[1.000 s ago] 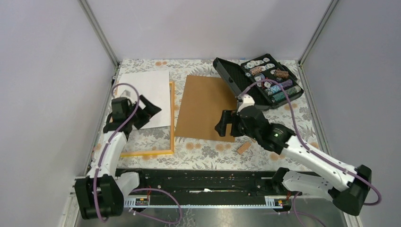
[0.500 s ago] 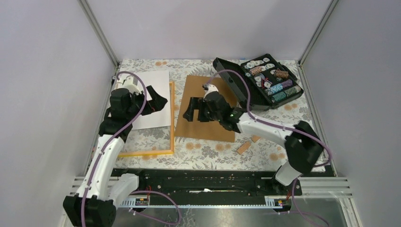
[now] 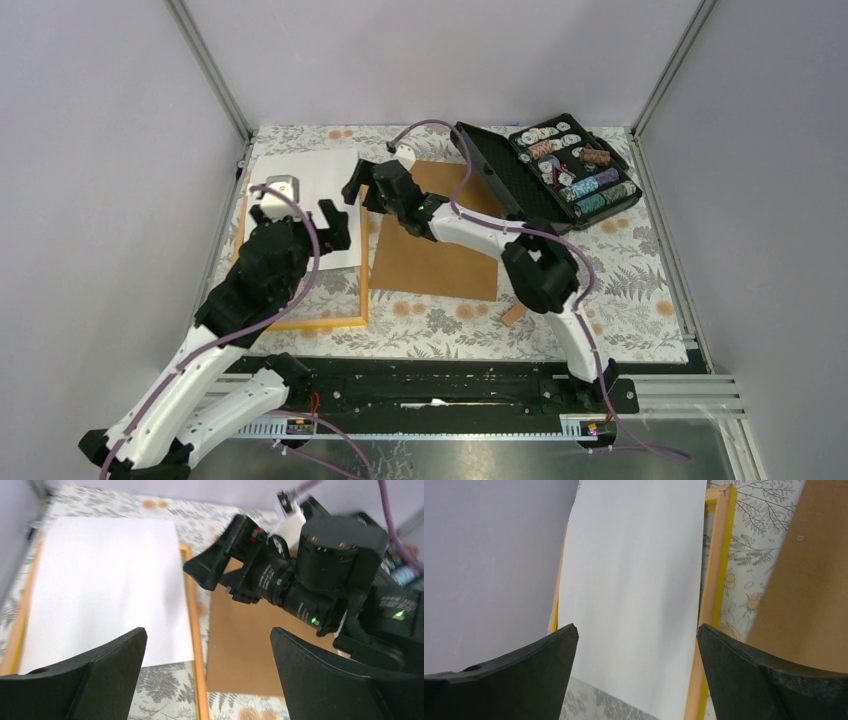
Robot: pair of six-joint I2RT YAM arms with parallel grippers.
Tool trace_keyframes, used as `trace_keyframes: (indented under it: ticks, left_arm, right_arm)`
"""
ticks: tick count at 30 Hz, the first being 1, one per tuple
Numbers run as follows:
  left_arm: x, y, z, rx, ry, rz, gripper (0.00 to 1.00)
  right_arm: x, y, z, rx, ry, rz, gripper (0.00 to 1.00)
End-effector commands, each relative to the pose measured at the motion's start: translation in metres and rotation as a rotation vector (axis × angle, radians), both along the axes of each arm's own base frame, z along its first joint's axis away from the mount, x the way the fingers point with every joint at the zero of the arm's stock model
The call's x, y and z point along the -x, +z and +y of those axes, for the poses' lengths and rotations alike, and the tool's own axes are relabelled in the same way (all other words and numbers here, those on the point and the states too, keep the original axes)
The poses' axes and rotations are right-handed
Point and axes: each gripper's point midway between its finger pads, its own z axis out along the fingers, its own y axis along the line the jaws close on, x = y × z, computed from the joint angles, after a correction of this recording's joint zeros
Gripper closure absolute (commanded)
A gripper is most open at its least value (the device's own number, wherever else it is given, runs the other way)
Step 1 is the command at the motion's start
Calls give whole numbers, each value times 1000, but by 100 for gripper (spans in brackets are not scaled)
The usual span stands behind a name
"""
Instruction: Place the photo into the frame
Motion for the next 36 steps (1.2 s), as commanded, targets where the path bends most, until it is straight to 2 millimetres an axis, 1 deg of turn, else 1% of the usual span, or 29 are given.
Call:
trace_keyframes:
  ticks: [1,4,5,8,10,12,15,16,19,22,23,25,26,29,31,33,36]
  left_arm:
    - [10,15,55,7,296,-101,1]
    - [12,11,58,5,320,-118,1]
    - [11,10,59,-2,332,-119,1]
    - [11,9,55,0,309,-122,1]
    - [9,6,49,-13,281,-117,1]
    - [6,2,43,-24,256,-102,1]
    - [0,-6,37,-47,244,-72,1]
    - [-2,-8,35,-50,240,-64,1]
    - [-10,-17,31,-59,228,-36,1]
    - [-25,-32,24,-71,200,21,1]
    - [-32,-36,25,-67,207,46,1]
    - [-49,-50,26,-61,219,112,1]
    - [-58,-59,27,-57,232,151,1]
    - [-80,-88,30,-49,282,297,1]
    - [-92,-100,32,-49,333,351,1]
    - [-107,-103,32,-54,377,362,1]
    - [-136,-102,33,-69,452,350,1]
  right_arm:
    - [-39,4,16,-60,-93,-33,6]
    - [-60,-5,28,-78,-106,-41,17]
    - [-67,-20,30,-57,-122,-40,19]
    - [-84,-34,31,-44,-165,-49,27]
    - [-93,-41,28,-56,-185,-38,30]
    - [-98,-44,24,-80,-182,-13,33]
    - [-101,-46,9,-81,-189,1,35]
    - [-100,-48,5,-75,-183,9,37]
    - [-91,-53,-4,-34,-128,11,38]
    - [-81,-52,-16,46,-80,-3,36]
    - [-77,-52,-20,69,-59,-3,36]
    - [-68,-55,-30,116,-19,0,35]
    - [-64,-50,-35,129,0,-8,35]
    - [-47,-52,-53,191,56,-15,34]
    - [-34,-51,-64,221,95,-22,34]
    - [-21,-51,-70,235,137,-34,33]
    - [-11,-49,-80,240,149,-37,34]
